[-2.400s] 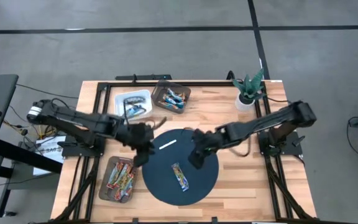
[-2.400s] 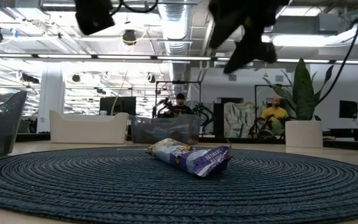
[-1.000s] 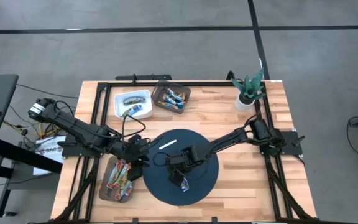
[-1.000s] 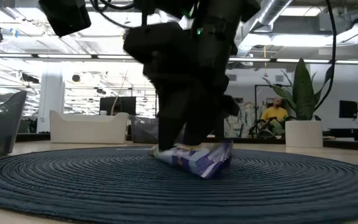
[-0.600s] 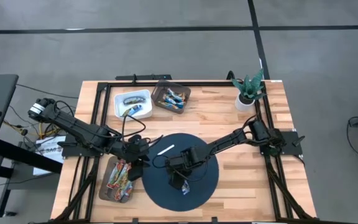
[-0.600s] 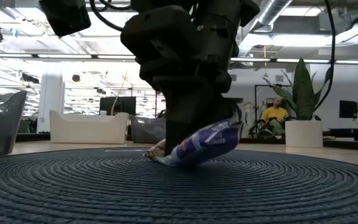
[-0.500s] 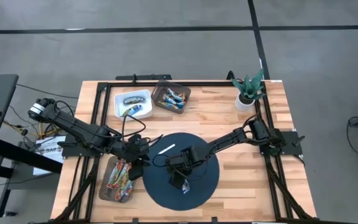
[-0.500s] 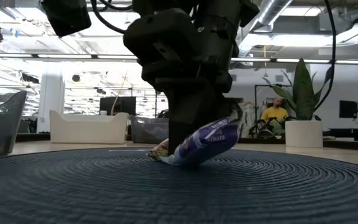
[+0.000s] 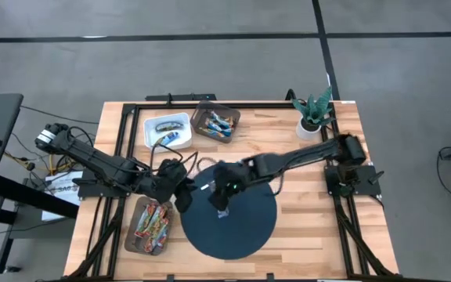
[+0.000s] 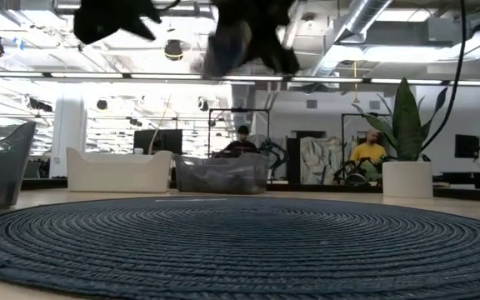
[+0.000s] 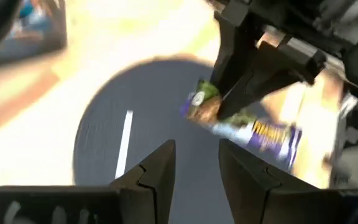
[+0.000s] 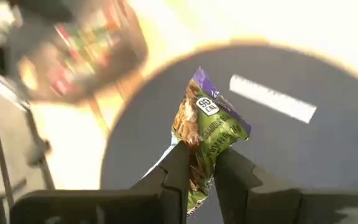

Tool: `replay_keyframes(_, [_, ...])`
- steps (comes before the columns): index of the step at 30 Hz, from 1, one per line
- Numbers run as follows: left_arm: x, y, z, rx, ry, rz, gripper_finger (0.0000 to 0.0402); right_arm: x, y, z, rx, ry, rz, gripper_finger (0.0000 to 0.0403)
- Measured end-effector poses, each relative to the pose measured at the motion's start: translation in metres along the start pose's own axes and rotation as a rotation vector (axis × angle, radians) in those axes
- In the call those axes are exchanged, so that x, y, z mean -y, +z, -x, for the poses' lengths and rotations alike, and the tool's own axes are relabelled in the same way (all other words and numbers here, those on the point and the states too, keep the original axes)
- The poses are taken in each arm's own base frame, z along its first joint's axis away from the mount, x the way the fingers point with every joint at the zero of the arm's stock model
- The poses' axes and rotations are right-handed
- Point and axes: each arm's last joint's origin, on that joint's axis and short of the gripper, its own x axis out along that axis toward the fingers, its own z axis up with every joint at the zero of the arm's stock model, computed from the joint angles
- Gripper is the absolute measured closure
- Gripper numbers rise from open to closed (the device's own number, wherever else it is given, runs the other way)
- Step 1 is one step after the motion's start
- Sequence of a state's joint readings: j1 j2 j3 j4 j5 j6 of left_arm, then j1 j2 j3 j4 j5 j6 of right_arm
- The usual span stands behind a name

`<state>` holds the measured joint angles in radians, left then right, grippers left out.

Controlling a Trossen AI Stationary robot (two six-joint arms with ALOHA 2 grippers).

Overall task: Pick and place Granola Bars by type
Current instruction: Put the blue granola bar into the white bin

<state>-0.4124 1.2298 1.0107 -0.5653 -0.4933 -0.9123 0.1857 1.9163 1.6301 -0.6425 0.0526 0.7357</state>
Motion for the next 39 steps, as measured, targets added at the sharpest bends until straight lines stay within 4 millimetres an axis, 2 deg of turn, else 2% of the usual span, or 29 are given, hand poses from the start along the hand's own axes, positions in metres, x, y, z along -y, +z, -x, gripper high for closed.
replay_keyframes(6, [-0.001, 0.025, 0.008, 0.246, -0.008, 0.123, 0.0288, 0.005, 0.022, 0.048, 0.16, 0.028, 0.028, 0.0356])
replay_keyframes(13, [-0.009, 0.054, 0.004, 0.351, -0.066, 0.237, 0.0287, 0.011, 0.034, 0.07, 0.243, 0.059, 0.051, 0.0356])
replay_keyframes(22, [-0.018, 0.073, -0.003, 0.307, -0.196, 0.279, 0.0287, 0.005, 0.04, 0.073, 0.314, 0.107, 0.078, 0.0356])
replay_keyframes(35, [-0.02, 0.071, -0.004, 0.249, -0.216, 0.252, 0.0288, 0.006, 0.042, 0.08, 0.357, 0.084, 0.088, 0.0356])
replay_keyframes(39, [-0.021, 0.072, -0.005, 0.248, -0.216, 0.244, 0.0306, 0.006, 0.042, 0.08, 0.358, 0.082, 0.088, 0.0356])
